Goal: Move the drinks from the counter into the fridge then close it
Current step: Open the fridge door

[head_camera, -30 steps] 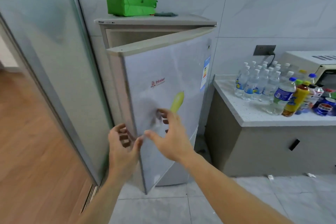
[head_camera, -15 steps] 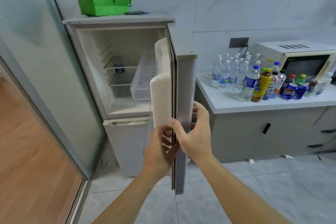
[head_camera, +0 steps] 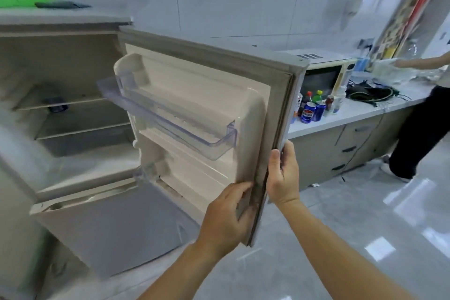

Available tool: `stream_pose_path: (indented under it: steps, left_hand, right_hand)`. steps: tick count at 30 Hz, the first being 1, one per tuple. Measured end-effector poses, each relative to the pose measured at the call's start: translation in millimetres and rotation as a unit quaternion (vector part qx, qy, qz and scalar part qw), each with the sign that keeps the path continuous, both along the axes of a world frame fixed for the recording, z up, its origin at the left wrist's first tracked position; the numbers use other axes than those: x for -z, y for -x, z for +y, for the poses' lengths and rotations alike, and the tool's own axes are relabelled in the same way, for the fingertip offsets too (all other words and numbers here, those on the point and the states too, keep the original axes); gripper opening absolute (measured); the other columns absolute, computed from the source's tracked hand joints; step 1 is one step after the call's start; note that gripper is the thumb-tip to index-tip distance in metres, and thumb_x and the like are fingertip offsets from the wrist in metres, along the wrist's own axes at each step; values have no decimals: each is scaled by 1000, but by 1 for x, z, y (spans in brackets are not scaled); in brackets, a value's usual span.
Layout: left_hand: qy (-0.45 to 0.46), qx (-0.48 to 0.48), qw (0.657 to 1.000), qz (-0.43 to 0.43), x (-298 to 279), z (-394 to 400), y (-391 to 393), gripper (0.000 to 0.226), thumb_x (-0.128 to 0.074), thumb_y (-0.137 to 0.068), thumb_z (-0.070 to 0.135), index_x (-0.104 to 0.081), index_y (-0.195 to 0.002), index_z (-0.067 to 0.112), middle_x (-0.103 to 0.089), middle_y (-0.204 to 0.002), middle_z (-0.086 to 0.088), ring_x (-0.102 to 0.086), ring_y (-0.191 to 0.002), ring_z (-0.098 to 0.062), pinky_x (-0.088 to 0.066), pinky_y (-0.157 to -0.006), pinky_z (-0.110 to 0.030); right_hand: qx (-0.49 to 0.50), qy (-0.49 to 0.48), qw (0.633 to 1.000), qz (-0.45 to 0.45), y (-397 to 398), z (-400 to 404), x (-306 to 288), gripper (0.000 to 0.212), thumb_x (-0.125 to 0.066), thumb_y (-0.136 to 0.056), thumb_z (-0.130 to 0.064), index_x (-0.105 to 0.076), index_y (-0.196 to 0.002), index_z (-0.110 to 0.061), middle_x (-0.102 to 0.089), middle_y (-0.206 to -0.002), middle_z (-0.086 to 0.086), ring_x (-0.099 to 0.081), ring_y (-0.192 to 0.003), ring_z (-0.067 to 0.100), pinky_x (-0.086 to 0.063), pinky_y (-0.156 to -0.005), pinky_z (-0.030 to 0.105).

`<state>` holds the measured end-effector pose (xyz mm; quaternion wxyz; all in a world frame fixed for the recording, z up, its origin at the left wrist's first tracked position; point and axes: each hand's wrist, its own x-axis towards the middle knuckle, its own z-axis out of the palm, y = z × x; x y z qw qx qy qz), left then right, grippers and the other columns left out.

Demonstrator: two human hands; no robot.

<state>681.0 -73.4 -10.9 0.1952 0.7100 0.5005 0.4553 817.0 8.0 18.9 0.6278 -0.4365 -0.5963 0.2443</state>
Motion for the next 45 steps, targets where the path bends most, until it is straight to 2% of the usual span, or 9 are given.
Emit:
stream_pose_path:
  steps: [4, 8, 12, 21, 25, 31, 37, 40, 45]
  left_hand:
    - [34, 19, 999, -13, 5, 43, -19, 52, -55, -90, 45, -48, -140, 33, -55, -129, 20, -56, -114, -1, -48, -93, -9]
    - [47, 42, 998, -4, 9, 82, -40, 58, -61, -90, 42, -34, -142, 46, -44, -130, 29, -48, -117, 8, -47, -91, -9]
    - [81, 32, 996, -11, 12, 127, -55, 63, -65, -88, 40, -30, -139, 48, -39, -127, 27, -48, -114, 7, -52, -93, -26]
    - [154, -33, 987, -27, 16, 230, -112, 80, -67, -88, 40, -16, -149, 42, -25, -147, 19, -40, -134, -7, -47, -104, -39]
    - [178, -94, 979, -44, 17, 268, -133, 83, -66, -87, 41, -10, -147, 50, -22, -146, 25, -37, -137, -8, -44, -108, -40]
    - [221, -153, 962, -49, 12, 305, -145, 87, -66, -87, 40, -4, -146, 55, -22, -150, 21, -41, -135, -10, -44, -107, -40]
    - [257, -164, 951, -48, 20, 323, -139, 87, -66, -87, 42, -5, -149, 47, -24, -152, 17, -53, -127, -14, -47, -103, -38]
    - [230, -180, 954, -68, 22, 325, -142, 82, -66, -88, 40, -11, -148, 47, -31, -144, 22, -59, -112, -7, -50, -92, -27]
    - [129, -267, 946, -135, 29, 325, -160, 42, -67, -86, 37, -35, -112, 44, -47, -104, 21, -58, -87, 0, -45, -62, -12]
  right_hand:
    - [76, 62, 994, -40, -23, 44, -1, 42, -31, -97, -54, -49, -91, -16, -50, -83, 4, -48, -76, 19, -44, -72, 41]
    - [88, 99, 990, -56, -42, 85, -6, 30, -28, -103, -46, -46, -87, -30, -50, -87, -10, -47, -81, 10, -39, -76, 29]
    - [84, 123, 985, -83, -62, 135, -13, 34, -28, -106, -43, -48, -79, -36, -53, -89, -9, -48, -81, 1, -37, -69, 22]
    - [-23, 127, 985, -114, -94, 266, -18, 32, -32, -107, -37, -52, -83, -31, -54, -75, -8, -50, -67, 1, -37, -63, 26]
    - [-74, 103, 983, -132, -100, 324, -18, 34, -33, -107, -32, -55, -90, -13, -56, -76, 4, -49, -67, 15, -38, -63, 33]
    - [-111, 121, 978, -128, -96, 370, -22, 30, -34, -106, -31, -49, -81, -27, -51, -72, -7, -47, -66, 8, -34, -59, 28]
    - [-103, 101, 983, -115, -89, 382, -14, 36, -33, -107, -29, -53, -88, -6, -57, -81, 11, -51, -74, 24, -39, -64, 35]
    - [-115, 97, 984, -100, -92, 383, -12, 33, -35, -107, -30, -56, -94, -8, -56, -81, 4, -48, -71, 14, -38, -65, 30]
    - [-113, 178, 972, -109, -106, 386, -14, 44, -49, -102, -39, -51, -141, -20, -64, -118, -6, -61, -98, 7, -50, -84, 25]
